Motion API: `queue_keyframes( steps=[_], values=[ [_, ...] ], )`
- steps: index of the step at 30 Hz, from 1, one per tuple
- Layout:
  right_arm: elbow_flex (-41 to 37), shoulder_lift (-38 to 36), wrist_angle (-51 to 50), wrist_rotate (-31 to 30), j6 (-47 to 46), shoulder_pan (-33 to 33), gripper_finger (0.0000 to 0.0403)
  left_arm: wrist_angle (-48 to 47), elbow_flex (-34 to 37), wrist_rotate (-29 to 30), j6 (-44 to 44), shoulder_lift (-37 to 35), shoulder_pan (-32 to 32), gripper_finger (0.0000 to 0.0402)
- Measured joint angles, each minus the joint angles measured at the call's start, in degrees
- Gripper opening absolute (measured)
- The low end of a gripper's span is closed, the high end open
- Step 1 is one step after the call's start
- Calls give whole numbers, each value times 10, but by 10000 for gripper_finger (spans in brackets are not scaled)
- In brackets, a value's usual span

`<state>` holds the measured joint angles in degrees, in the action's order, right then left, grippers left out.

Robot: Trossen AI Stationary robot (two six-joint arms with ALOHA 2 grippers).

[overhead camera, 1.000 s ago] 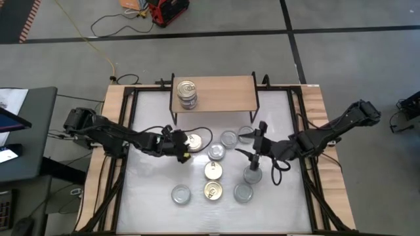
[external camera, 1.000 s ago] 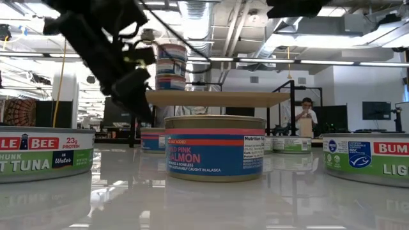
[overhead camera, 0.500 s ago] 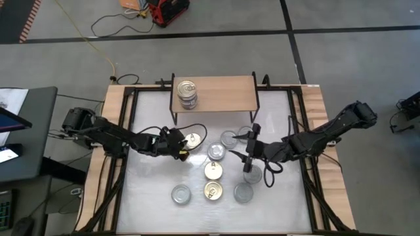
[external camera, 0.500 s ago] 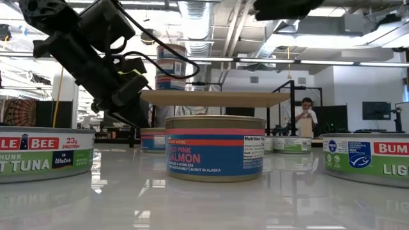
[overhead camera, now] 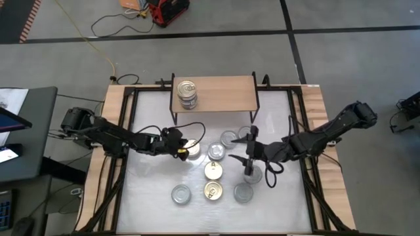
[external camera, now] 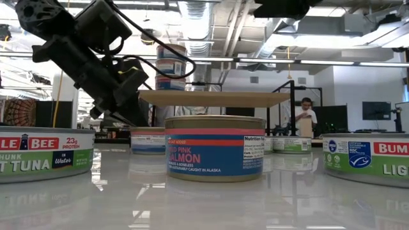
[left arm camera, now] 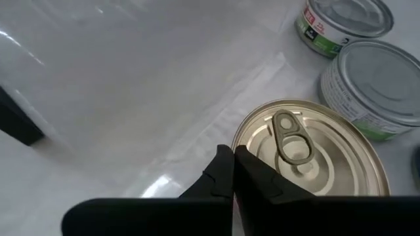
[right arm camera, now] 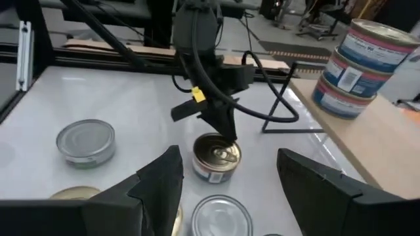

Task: Stack canned seafood by type on shelf
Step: Stack the blue tuna can on top of the blue tuna can

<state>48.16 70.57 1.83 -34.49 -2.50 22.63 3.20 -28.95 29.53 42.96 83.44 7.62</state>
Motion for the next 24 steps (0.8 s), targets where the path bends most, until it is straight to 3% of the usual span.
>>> queue_keyframes(
  steps=[5, 11, 17, 24],
  values=[
    [0, 10, 6, 17, -5, 0, 274, -23, 0, -12, 15, 0, -1, 0],
    [0, 76, 36, 23, 26, -18, 274, -42, 0, -10, 20, 0, 0, 0],
    [0, 141, 120, 83, 43, -59, 274, -60, 0, 5, 13, 0, 1, 0],
    [19, 179, 121, 121, 34, -82, 274, -83, 3, -16, -5, 2, 2, 1]
  ],
)
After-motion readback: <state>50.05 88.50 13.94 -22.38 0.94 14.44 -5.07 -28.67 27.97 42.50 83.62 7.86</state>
